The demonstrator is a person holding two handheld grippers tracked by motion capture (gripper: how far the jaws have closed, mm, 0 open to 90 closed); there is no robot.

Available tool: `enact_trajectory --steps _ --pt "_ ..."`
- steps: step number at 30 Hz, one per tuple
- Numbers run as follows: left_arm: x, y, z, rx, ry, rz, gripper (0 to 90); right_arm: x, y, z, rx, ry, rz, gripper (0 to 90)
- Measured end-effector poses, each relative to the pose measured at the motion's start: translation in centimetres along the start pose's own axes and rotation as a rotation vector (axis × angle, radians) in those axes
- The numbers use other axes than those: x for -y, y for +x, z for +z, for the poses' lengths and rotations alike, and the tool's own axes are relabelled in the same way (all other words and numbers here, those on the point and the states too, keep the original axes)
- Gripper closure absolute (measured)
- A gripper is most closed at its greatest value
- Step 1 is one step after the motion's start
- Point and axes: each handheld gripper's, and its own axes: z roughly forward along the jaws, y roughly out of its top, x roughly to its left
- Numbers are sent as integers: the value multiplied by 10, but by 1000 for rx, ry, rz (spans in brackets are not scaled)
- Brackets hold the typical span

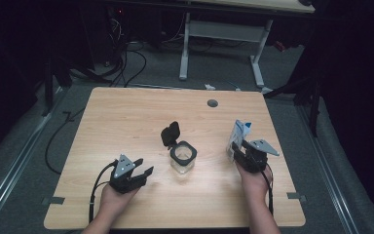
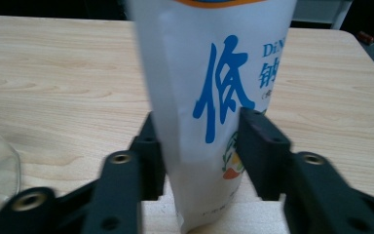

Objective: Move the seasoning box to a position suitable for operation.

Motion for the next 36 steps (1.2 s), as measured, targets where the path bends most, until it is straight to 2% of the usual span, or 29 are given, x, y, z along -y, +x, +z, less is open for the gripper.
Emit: enact_trajectory --steps 2,7,8,15,22,23,25,26,30,33,34,35,36 --pt "0 0 0 4 -3 0 474 1 -1 -3 -2 -1 -6 681" --pt "0 0 0 7 1 -2 474 2 -3 -6 -15 -8 -17 768" --pt "1 1 0 6 4 -2 474 2 -3 -7 -34 -13 -13 794" --pt "1 0 2 6 5 1 474 3 0 -9 -71 -11 -44 819" --pt "1 0 1 5 7 3 474 8 13 -15 -141 -21 -76 820" --pt "1 0 1 7 5 0 474 10 17 -17 -154 -26 -86 795" --pt "1 -1 1 10 7 0 475 11 17 -18 -149 -32 -85 765" --pt "1 -2 1 10 7 3 475 12 17 -20 -140 -27 -83 699" --pt "1 -3 0 12 5 7 474 18 15 -21 -116 -2 -92 659" --pt "1 -3 1 12 8 8 473 22 15 -21 -117 9 -88 674" --pt "1 -2 1 11 9 6 473 24 15 -21 -122 18 -92 720" --pt "1 -2 1 11 9 6 473 24 15 -21 -122 18 -92 720" --pt "1 -2 2 11 7 5 473 26 17 -22 -118 9 -100 804"
